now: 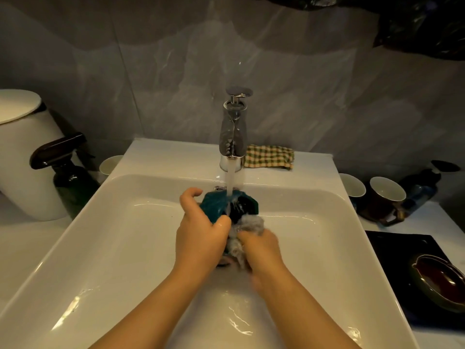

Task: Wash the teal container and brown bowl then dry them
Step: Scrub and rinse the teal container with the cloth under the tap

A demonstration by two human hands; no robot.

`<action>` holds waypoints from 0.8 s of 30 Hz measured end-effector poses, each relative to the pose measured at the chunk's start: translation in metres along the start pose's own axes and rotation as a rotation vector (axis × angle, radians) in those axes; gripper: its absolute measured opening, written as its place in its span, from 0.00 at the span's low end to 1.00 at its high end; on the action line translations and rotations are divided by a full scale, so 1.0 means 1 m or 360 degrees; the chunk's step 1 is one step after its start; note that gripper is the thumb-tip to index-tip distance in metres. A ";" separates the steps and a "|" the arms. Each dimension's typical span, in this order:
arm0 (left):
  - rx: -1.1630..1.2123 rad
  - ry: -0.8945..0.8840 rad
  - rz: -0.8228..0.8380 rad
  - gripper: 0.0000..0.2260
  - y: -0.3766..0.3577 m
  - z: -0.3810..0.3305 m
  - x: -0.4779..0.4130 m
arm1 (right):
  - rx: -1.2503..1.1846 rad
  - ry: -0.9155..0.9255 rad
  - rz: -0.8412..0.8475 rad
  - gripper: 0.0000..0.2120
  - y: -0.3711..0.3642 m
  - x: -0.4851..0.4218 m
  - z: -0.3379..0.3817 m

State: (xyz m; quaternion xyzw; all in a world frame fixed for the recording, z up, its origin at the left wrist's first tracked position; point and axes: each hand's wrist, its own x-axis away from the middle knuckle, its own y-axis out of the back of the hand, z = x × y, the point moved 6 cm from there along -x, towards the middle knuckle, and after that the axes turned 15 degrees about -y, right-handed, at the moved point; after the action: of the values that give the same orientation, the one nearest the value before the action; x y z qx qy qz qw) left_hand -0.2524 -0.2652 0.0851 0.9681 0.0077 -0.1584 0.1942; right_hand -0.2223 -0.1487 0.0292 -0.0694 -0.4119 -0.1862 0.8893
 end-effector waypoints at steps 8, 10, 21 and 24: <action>0.0095 0.0087 0.0426 0.32 -0.015 0.011 0.003 | 0.0522 0.0454 -0.0526 0.05 0.016 -0.012 0.025; 0.0116 0.0075 0.0541 0.31 -0.023 0.011 0.005 | 0.0715 0.0816 -0.0588 0.10 0.027 0.000 0.038; 0.0065 0.0220 0.0201 0.19 -0.010 0.010 0.003 | 0.0410 0.0324 -0.0308 0.06 0.014 -0.014 0.012; 0.0043 0.0161 0.0051 0.21 -0.004 0.005 0.003 | -0.0197 -0.0182 0.0109 0.13 -0.010 -0.022 -0.016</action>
State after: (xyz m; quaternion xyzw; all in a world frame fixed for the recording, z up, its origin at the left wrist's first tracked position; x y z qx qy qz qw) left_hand -0.2518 -0.2631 0.0782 0.9774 -0.0002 -0.1061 0.1831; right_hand -0.2280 -0.1566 0.0023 -0.1488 -0.4471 -0.1764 0.8642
